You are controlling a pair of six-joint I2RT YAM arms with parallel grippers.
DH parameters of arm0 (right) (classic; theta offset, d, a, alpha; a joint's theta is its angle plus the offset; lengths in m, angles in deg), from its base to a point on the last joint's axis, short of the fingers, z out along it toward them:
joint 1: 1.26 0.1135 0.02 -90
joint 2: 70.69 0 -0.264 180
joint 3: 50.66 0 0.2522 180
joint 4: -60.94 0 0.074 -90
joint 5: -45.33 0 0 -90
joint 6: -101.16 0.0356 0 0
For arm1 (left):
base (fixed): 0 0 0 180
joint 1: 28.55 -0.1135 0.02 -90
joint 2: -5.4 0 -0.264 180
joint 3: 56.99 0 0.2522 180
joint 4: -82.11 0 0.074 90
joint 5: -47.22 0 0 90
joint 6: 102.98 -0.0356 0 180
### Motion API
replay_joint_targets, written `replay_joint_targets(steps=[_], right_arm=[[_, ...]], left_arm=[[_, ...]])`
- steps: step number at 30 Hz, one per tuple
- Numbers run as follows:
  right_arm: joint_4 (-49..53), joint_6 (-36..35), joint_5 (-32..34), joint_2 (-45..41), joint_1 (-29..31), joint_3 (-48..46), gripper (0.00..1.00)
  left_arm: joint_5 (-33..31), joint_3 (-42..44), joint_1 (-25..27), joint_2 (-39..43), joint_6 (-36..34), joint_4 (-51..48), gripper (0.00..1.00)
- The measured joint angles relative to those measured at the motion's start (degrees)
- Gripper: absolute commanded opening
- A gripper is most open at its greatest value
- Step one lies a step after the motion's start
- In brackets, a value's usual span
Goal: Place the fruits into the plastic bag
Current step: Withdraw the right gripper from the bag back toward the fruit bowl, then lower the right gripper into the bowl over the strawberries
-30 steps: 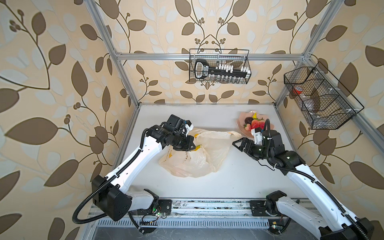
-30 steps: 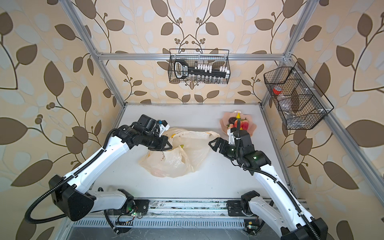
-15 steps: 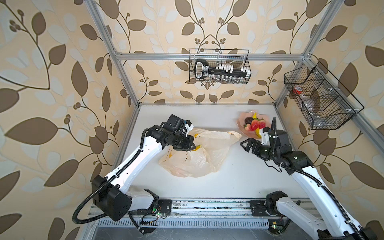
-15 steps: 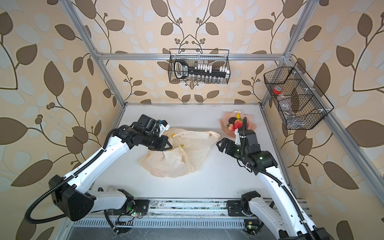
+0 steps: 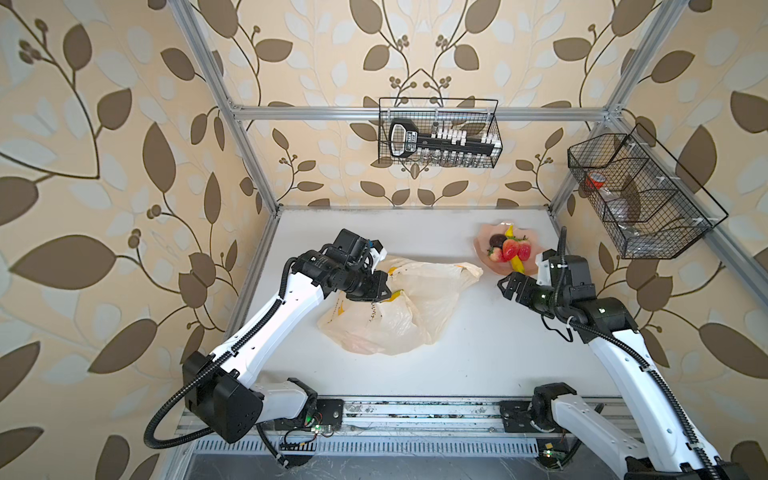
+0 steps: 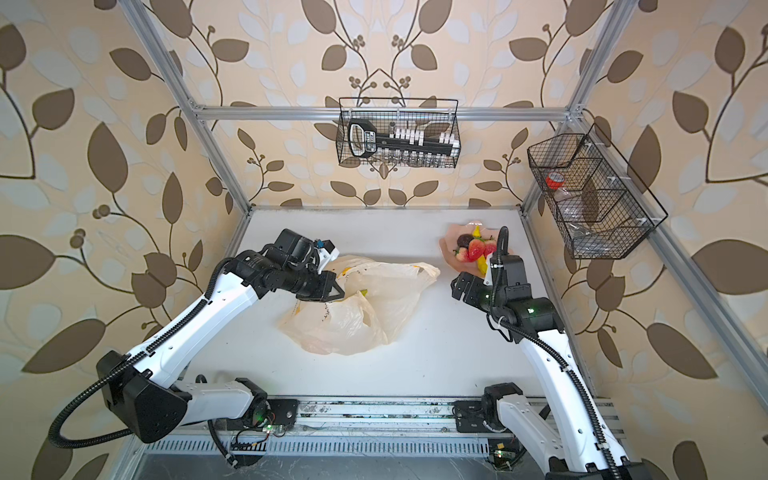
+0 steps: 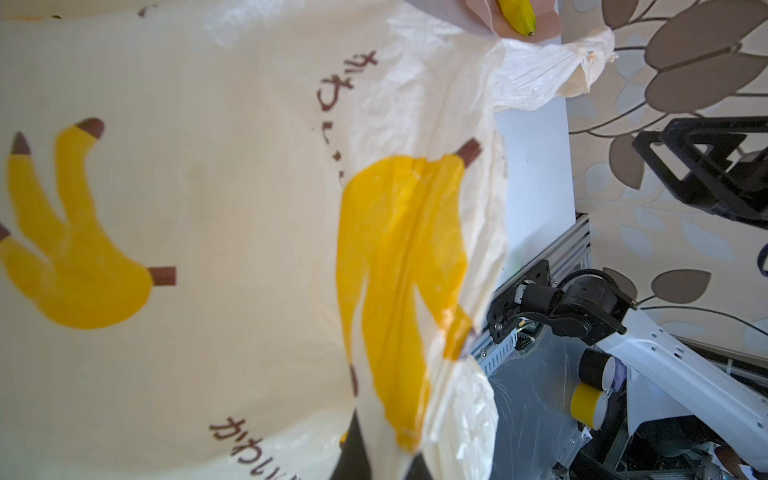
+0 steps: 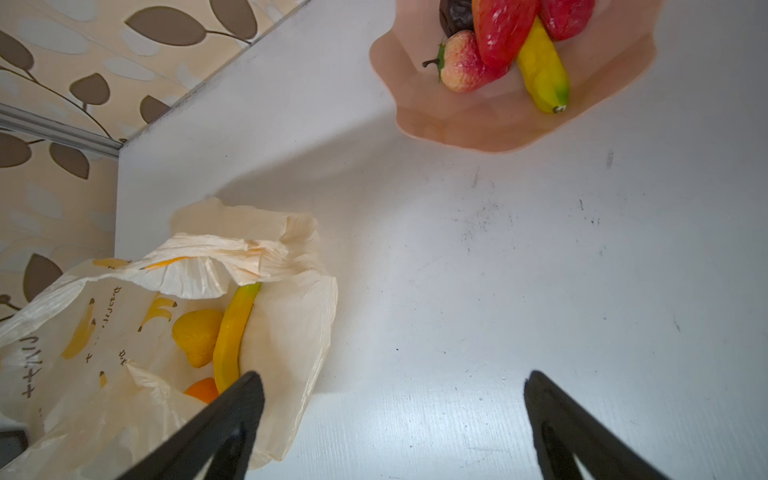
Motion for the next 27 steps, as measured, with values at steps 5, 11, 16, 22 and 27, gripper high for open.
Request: replay_joint_targets(steps=[5,11,16,22,27], right_arm=[[-0.4,-1.0,-0.1,1.3,-4.6,0.0,0.94],[-3.1,-1.5,-1.0,4.8,-9.9,0.0,0.90],[-5.5,-3.1,-1.1,11.1,-11.4,0.9,0.81],[-7.4,-6.6,0.3,21.0,-11.6,5.9,0.72],[-8.2,-9.4,3.3,28.6,-11.7,11.4,0.67]], left_arm=[[0.0,0.0,0.0,0.0,0.0,0.0,0.00],[-0.5,0.0,0.0,0.5,0.0,-0.1,0.00],[-0.5,0.0,0.0,0.9,0.0,0.0,0.00],[-0.6,0.0,0.0,1.0,0.0,-0.1,0.00],[-0.8,0.0,0.0,1.3,0.0,-0.1,0.00]])
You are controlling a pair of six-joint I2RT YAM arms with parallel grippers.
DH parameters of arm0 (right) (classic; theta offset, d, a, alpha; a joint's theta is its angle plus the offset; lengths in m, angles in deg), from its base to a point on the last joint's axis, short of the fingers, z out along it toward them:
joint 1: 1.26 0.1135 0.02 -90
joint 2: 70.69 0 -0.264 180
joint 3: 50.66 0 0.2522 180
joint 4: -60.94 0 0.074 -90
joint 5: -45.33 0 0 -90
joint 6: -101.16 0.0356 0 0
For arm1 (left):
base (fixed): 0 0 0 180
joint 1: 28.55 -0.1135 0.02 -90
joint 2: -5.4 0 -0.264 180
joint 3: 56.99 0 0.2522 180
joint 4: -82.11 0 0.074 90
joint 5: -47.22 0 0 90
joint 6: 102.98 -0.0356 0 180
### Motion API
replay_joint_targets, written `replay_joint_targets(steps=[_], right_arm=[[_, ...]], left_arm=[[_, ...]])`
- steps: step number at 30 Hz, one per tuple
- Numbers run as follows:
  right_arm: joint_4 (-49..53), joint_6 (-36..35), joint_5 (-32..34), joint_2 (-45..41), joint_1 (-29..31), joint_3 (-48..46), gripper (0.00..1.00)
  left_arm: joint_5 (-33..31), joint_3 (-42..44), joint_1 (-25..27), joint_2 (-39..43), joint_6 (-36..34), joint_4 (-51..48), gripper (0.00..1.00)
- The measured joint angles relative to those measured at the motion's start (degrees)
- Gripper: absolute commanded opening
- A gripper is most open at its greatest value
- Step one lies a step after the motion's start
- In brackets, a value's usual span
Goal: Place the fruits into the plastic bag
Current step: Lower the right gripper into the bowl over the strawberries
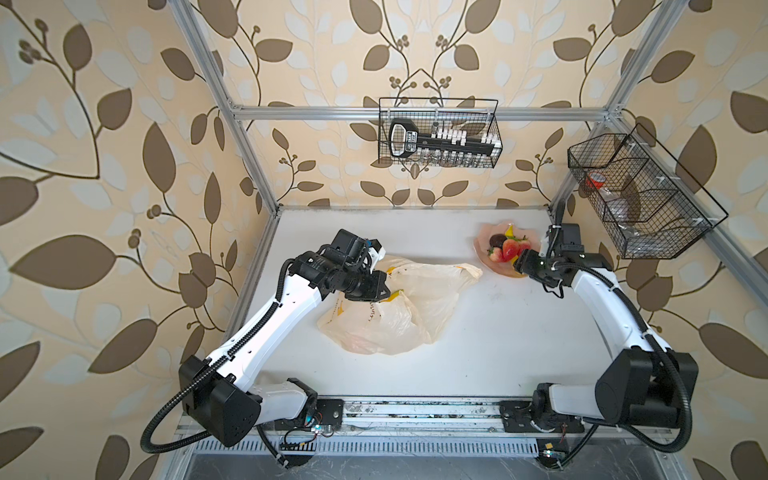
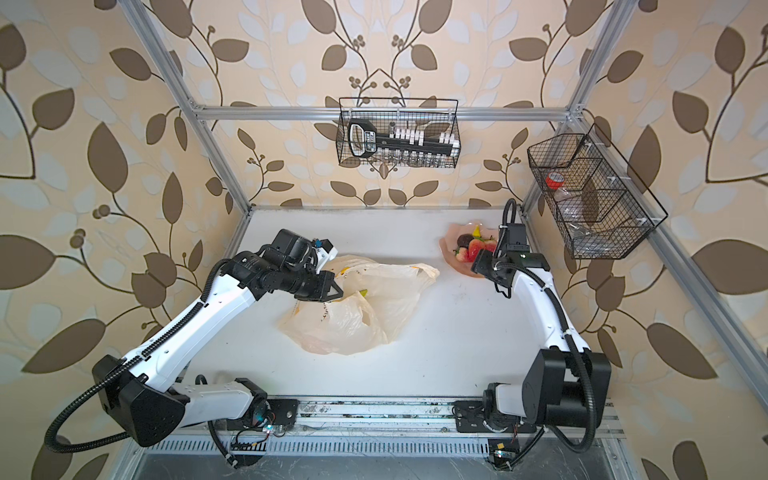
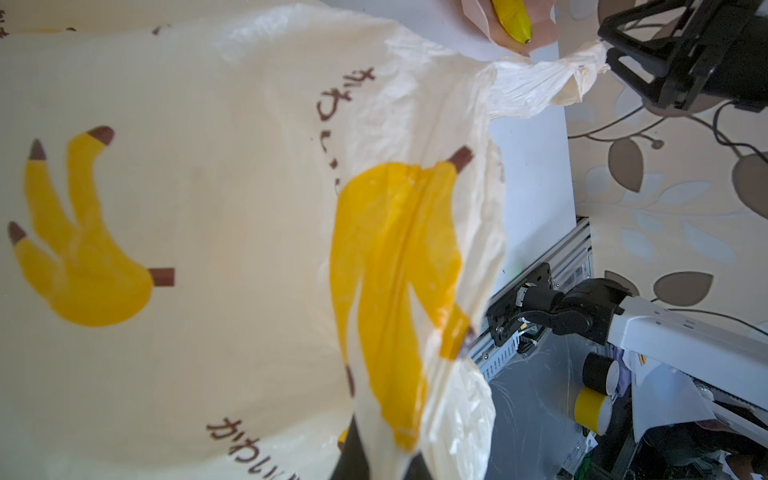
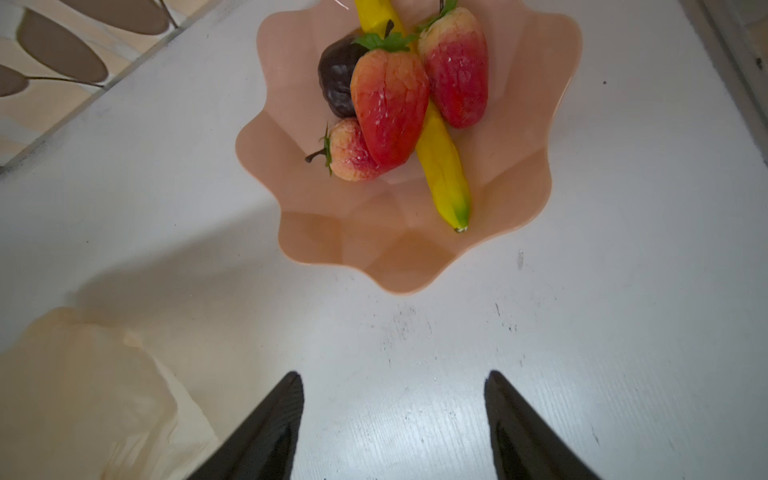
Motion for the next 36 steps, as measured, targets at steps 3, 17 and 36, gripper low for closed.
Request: replay_joint_targets(steps=[3,17,36], right_arm=[[-0.5,-1.6,2.1,4.1,0.0,2.9,0.67],[-1.5,-2.2,2.6,21.5,-0.8,16.3,0.68],[-2.6,3.7,1.4,35.8,-1.0,26.9,0.66]], left_arm=[[0.0,0.0,0.0,0.1,0.0,-0.2,0.00],[-0.1,0.0,0.0,0.1,0.0,-0.7,0.00],[-0.1,0.0,0.0,0.0,0.1,-1.0,0.00]])
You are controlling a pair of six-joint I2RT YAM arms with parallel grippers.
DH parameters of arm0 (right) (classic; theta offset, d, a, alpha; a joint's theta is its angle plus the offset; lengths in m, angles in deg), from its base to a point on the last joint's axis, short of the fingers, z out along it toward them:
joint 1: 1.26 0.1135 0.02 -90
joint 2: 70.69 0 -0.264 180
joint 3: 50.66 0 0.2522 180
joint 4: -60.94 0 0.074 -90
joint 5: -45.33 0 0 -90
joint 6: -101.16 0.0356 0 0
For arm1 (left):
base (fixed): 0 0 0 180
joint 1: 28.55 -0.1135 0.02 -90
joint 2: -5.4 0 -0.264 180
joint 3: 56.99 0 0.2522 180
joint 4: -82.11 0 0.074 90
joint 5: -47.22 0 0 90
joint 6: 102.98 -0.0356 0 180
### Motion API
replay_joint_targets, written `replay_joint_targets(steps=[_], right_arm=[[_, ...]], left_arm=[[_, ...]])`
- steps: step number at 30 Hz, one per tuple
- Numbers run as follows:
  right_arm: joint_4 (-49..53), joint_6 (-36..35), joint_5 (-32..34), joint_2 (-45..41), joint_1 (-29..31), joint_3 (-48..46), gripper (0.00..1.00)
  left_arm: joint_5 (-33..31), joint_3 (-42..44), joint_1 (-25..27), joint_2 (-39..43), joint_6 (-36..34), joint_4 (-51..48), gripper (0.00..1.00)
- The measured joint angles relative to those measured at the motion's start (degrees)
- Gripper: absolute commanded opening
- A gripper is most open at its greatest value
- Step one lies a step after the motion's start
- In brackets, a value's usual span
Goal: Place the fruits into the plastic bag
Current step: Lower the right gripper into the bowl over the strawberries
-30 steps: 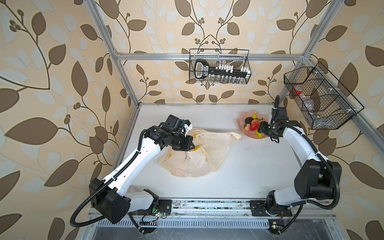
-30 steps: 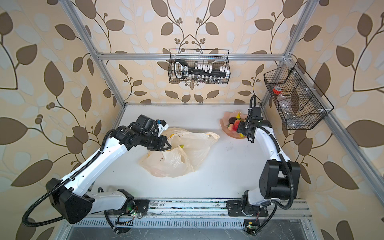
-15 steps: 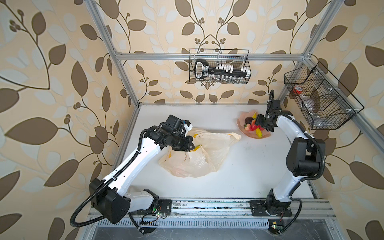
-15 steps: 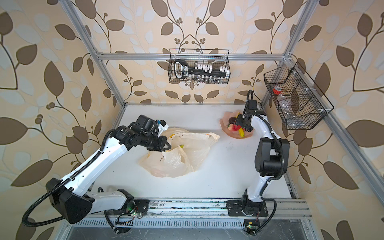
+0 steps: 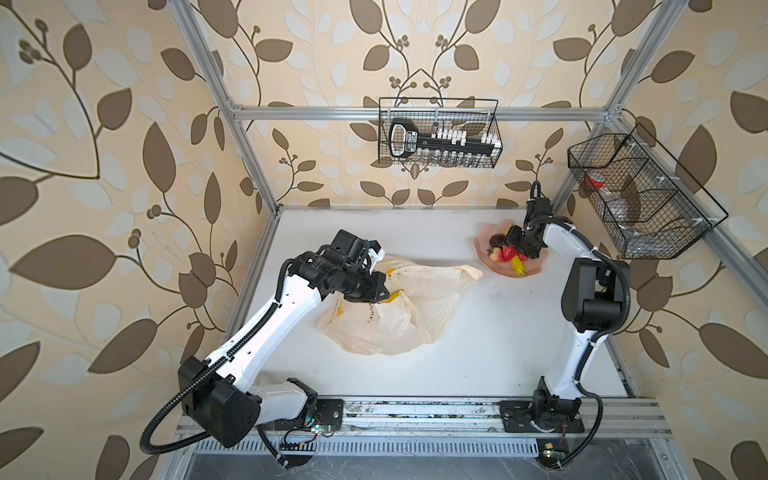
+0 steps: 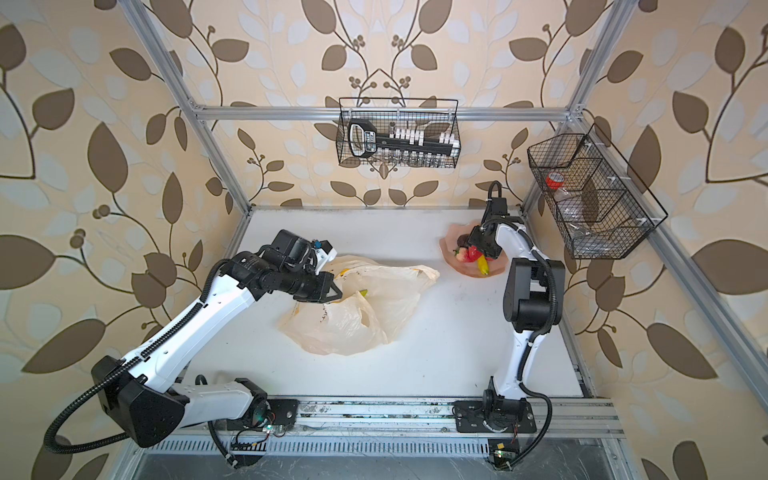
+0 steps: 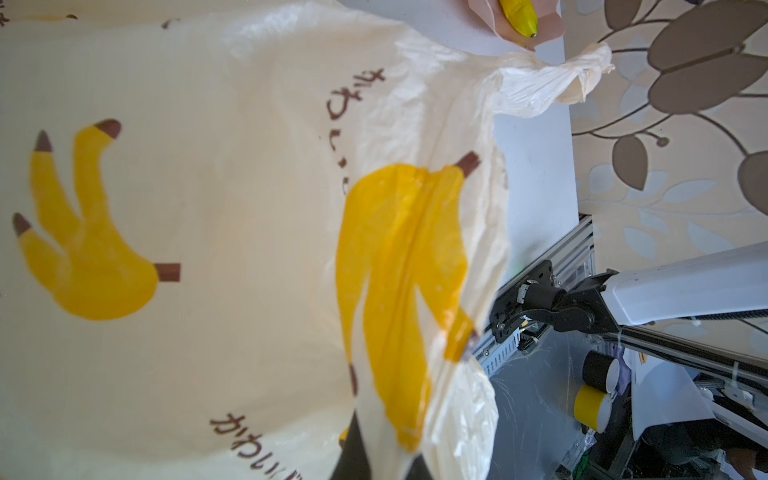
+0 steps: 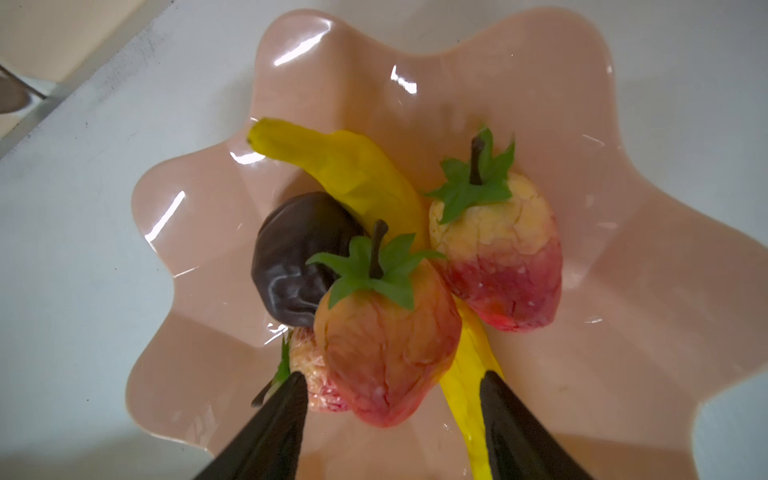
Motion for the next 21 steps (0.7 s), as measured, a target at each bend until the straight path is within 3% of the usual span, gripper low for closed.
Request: replay_joint_targets(steps=[21], right_arm=[[0.2,1.2,0.1,3.4,-0.2,3.1,0.60]], left_arm=[[-0.2,0.0,0.0,0.0,0.6,0.0,0.00]])
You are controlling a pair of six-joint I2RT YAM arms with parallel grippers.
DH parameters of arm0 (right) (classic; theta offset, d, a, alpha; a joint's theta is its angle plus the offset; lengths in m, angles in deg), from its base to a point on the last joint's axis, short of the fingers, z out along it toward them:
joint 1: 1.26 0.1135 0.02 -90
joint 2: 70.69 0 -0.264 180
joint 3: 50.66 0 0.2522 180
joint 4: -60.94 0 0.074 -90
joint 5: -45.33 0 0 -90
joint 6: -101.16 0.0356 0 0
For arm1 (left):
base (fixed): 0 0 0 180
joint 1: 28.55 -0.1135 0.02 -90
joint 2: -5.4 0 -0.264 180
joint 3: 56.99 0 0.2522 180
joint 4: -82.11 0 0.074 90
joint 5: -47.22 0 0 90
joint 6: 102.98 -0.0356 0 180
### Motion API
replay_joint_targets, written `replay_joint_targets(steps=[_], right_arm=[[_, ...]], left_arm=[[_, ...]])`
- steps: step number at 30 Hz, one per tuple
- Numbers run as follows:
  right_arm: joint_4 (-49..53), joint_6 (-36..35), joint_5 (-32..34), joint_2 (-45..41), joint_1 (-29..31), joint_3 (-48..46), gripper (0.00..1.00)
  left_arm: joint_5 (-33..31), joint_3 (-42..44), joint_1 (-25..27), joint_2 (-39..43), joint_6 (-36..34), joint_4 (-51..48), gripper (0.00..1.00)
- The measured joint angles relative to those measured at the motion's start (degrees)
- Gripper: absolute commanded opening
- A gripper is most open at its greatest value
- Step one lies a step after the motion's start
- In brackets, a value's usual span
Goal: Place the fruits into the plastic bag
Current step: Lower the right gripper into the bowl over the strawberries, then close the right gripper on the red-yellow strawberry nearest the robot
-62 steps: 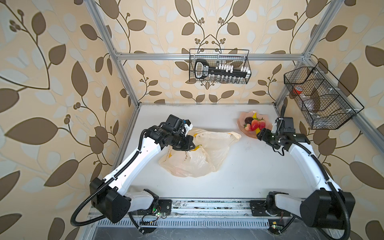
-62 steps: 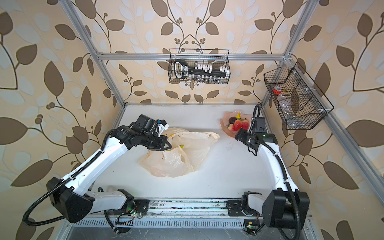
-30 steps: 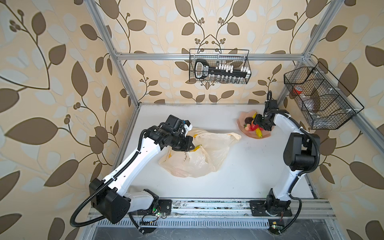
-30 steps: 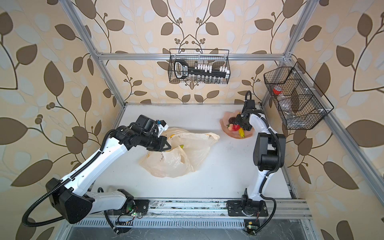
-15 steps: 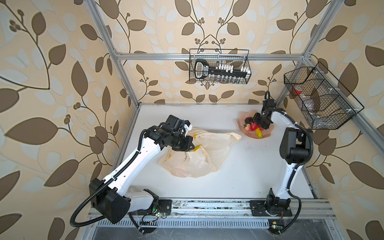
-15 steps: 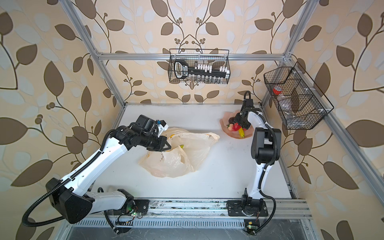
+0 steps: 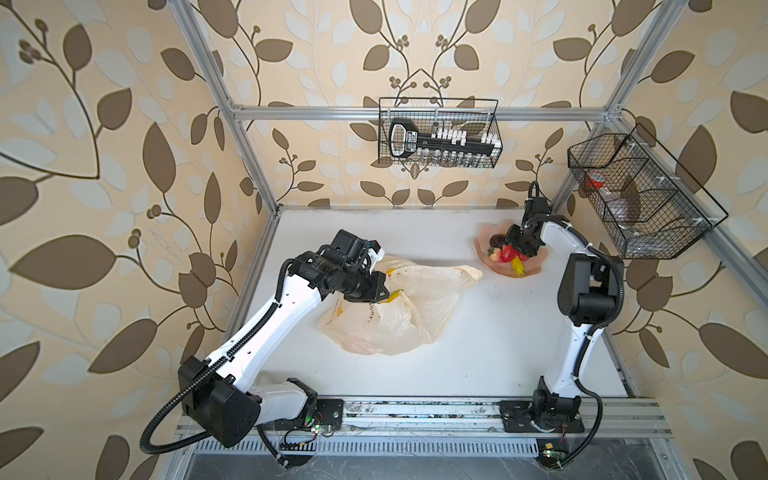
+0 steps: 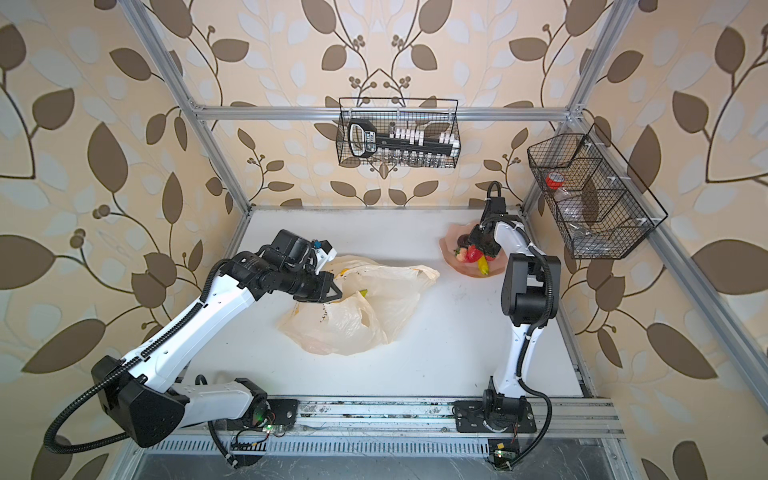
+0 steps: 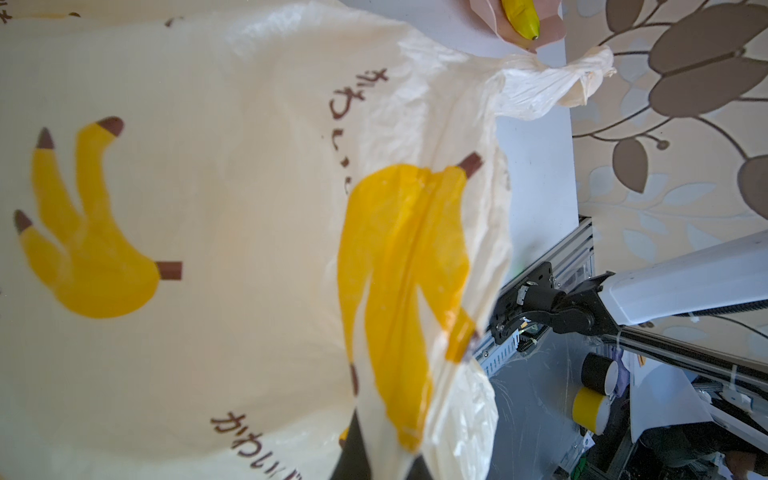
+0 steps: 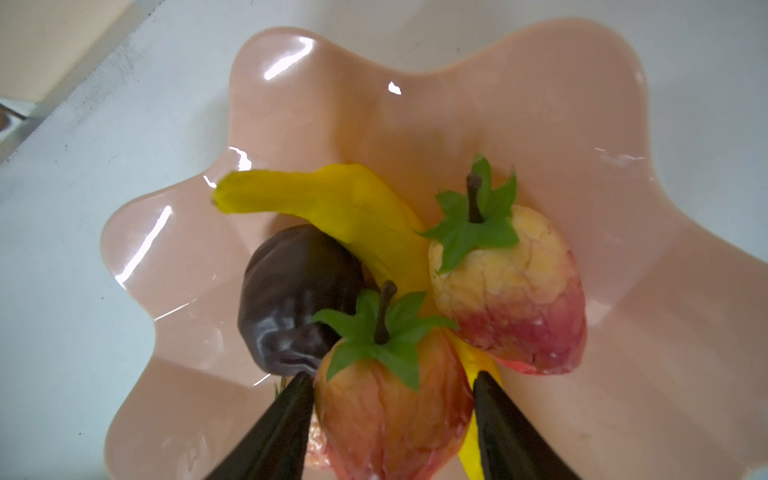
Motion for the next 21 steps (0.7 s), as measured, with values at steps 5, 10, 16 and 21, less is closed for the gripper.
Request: replay_joint_targets(steps=[5,10,16,21], right_arm=[[0.0,0.0,-0.1,0.0,0.0,-0.1,0.53],[-0.3,0.0,-0.1,-0.1,-0.1,-1.1,0.47],[-0.5,0.0,-0.3,-1.8,-0.1,-4.0,0.44],[-0.6,0.2,-1.5,-5.4,-0.1,-5.3,0.42]], left_arm=[[0.0,0.0,0.0,0.0,0.2,0.0,0.00],[0.0,0.0,0.0,0.0,0.5,0.0,0.00],[0.0,0.0,0.0,0.0,0.5,0.0,0.00],[0.0,0.0,0.0,0.0,0.5,0.0,0.00]])
